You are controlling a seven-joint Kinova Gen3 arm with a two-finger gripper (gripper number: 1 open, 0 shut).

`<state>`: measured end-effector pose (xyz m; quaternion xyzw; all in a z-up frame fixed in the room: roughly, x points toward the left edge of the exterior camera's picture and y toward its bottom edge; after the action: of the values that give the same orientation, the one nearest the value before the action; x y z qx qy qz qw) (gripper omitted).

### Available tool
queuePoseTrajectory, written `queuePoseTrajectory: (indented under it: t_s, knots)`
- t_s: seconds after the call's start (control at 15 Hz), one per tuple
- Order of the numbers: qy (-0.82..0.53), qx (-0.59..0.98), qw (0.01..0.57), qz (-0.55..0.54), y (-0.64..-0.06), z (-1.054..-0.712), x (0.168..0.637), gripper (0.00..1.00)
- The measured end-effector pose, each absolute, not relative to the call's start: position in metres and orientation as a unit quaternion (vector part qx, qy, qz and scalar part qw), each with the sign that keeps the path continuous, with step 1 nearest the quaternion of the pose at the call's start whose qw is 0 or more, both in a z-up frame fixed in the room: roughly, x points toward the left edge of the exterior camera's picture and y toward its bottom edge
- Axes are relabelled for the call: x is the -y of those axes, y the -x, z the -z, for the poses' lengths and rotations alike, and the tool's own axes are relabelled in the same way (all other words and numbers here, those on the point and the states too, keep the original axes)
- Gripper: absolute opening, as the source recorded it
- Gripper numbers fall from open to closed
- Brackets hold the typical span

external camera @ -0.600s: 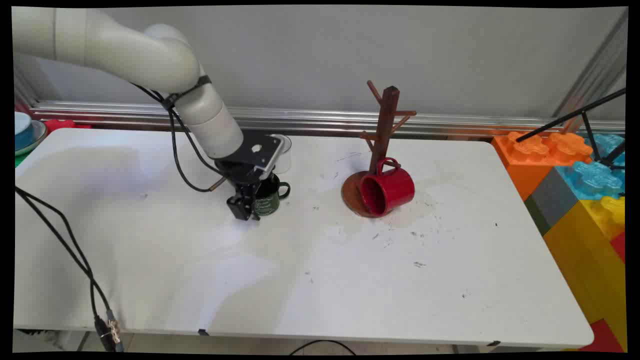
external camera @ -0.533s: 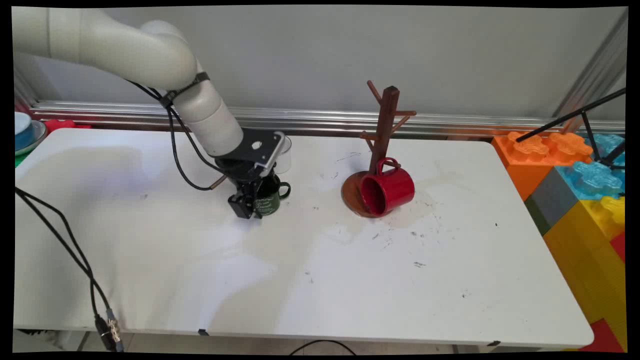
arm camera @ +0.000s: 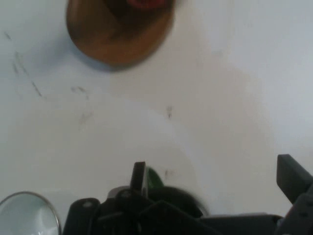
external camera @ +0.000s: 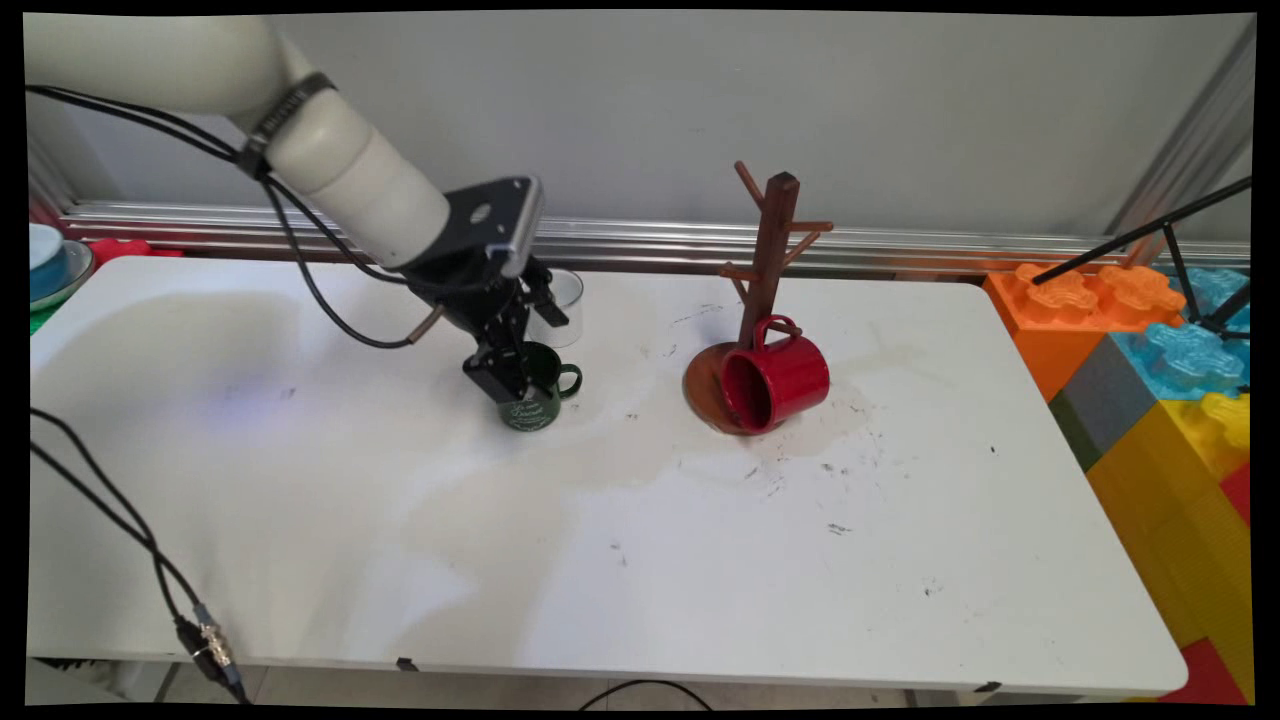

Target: Pick up the red mug from the rack

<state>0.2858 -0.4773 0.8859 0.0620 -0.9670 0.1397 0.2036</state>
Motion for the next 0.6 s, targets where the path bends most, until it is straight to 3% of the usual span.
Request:
queuePoseTrajectory:
  t_s: [0.6]
  knots:
    - [-0.187,0.916,0.325,-0.145,-0.269,-0.904,0.455,1.0]
